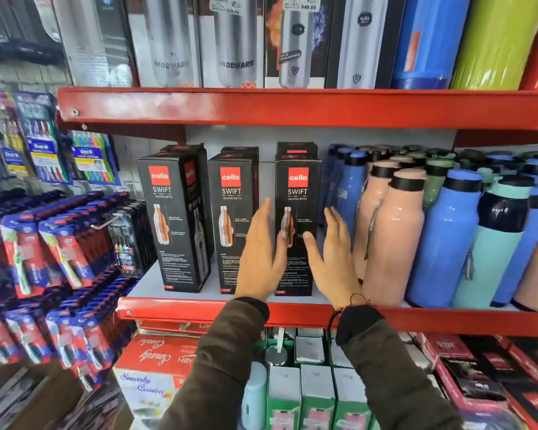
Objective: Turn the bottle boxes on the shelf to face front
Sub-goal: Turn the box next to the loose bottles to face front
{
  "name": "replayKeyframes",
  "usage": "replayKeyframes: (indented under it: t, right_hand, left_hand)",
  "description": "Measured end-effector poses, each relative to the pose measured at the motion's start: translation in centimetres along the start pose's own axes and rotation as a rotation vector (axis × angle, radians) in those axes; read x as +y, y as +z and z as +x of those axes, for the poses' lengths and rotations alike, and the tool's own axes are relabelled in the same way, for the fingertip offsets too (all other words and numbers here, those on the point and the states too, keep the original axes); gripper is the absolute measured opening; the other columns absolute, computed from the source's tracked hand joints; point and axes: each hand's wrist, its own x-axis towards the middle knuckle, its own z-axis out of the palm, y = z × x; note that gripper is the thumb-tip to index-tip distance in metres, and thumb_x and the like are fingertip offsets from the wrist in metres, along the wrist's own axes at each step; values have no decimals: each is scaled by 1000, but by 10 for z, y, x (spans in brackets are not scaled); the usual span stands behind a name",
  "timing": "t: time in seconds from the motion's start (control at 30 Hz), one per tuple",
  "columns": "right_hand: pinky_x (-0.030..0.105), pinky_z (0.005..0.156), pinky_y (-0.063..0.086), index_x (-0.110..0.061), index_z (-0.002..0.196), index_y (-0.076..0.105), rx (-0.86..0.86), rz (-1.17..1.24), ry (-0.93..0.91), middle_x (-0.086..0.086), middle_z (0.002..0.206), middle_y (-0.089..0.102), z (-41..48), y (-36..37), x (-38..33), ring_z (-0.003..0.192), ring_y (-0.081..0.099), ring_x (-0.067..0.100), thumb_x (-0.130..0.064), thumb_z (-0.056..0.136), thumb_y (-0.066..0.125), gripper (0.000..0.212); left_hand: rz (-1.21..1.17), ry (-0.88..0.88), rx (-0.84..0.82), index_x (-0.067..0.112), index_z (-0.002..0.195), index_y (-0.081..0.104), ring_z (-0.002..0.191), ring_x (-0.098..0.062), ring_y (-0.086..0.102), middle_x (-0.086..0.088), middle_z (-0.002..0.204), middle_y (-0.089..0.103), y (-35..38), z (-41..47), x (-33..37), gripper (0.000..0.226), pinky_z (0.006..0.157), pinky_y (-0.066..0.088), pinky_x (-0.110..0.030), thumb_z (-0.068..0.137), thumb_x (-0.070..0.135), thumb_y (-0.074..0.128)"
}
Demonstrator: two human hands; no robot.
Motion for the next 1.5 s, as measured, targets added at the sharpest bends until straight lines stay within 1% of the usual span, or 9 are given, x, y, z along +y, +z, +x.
replayKeyframes:
  t: [0.23,0.3,0.37,0.47,0.7,1.03,1.2,1.37,1.5]
  right_hand:
    - [5,95,26,-19,147,40,-164,197,220,2,137,54,-12,25,27,131,45,14,-31,103,48,46]
    - [15,95,42,-31,140,44,-185,283,247,-8,125,60,-14,28,31,122,57,15,-28,102,50,39]
    - [37,100,50,-38,136,44,-175,322,276,-6,126,63,-17,31,34,118,63,18,-26,101,51,38]
    - [47,104,49,-31,140,43,-144,349,275,-4,130,63,-21,35,32,120,61,17,-24,100,53,42]
    - [39,105,49,-32,142,41,-135,300,215,-9,133,62,-19,32,36,123,58,8,-27,87,72,64]
    - [14,83,49,-45,124,44,4,292,251,-25,109,67,-11,29,32,102,63,-8,-51,52,88,85]
    - [-3,74,40,-55,114,44,17,355,262,-35,99,65,-4,19,38,95,59,-21,-44,51,86,77]
    - [4,84,43,-35,132,44,-71,391,285,-20,115,65,1,12,44,105,61,-10,-43,50,82,90]
    - [-2,82,41,-70,122,36,-160,409,248,-45,112,57,2,8,44,107,53,-23,-40,56,80,85]
  left_hand:
    - [-294,-476,-115,15,158,32,150,-9,32,-2,164,36,20,-13,-10,50,119,21,-21,110,29,35]
    - [-357,-516,-127,19,157,34,144,-4,34,0,162,38,22,-14,-13,48,116,23,-16,110,31,33]
    - [-434,-531,-109,30,151,38,139,-1,39,7,155,45,24,-16,-14,41,117,28,-14,110,33,33]
    - [-579,-563,-69,40,140,42,142,-11,47,8,147,52,26,-17,-15,32,125,32,-38,111,31,32]
    - [-606,-593,-33,39,143,52,141,-16,53,4,147,59,23,-19,-12,49,123,36,-47,98,53,38]
    - [-651,-549,55,32,133,67,129,-5,62,17,131,70,21,-22,-1,38,111,51,-43,110,33,36]
    - [-478,-412,58,23,148,49,141,1,46,12,149,53,24,-21,2,40,121,35,-26,109,25,39]
    - [-469,-525,-30,16,159,29,154,-9,28,3,166,32,31,-8,1,49,126,20,-25,111,22,33]
    - [-488,-644,-53,15,154,39,146,-14,38,1,155,46,34,1,-10,45,114,25,-20,110,25,35]
